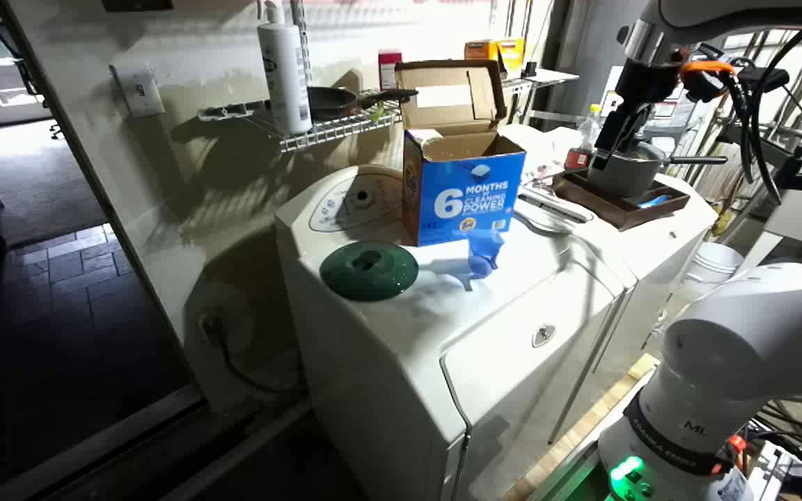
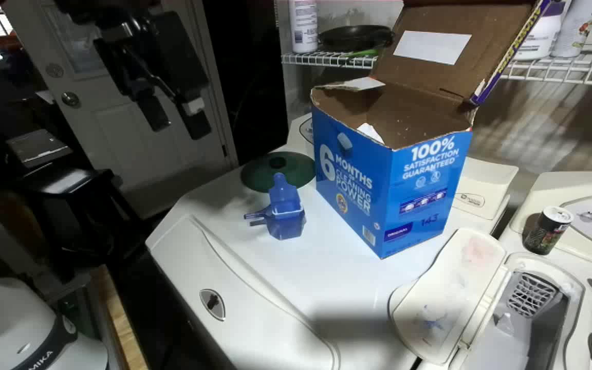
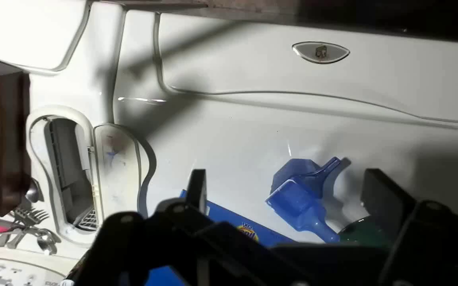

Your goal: Pick up the top light blue measuring cup and turn it one hundred and eighty degrees until the handles on both measuring cups are aligned

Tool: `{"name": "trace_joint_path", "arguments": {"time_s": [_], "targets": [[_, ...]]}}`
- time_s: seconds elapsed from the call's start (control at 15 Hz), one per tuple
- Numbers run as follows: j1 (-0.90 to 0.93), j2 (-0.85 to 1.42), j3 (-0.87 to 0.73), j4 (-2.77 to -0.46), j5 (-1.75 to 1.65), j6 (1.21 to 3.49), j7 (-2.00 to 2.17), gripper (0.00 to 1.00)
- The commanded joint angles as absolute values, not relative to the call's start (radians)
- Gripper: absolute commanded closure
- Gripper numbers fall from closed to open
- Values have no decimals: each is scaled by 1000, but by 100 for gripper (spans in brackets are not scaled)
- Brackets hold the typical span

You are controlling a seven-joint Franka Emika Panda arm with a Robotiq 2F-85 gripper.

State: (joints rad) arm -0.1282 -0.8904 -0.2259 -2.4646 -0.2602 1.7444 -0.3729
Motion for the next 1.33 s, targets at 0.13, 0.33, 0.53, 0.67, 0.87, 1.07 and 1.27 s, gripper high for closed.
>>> {"name": "trace_joint_path", "arguments": {"time_s": [0.13, 0.33, 0.53, 0.67, 0.87, 1.07, 1.27], "targets": [[-112, -892, -235, -2461, -269, 1738, -364, 0], [-106, -870, -246, -2454, -257, 1733, -369, 0], [-85, -796, -312, -2438, -216, 1784, -390, 0], [-64, -750, -365, -2432, -171, 1833, -411, 0], [-28, -676, -432, -2426, -80, 1911, -482, 0], [-15, -596, -459, -2428, -7, 2005, -524, 0], [-20, -506, -462, -2426, 72, 2070, -515, 0]]}}
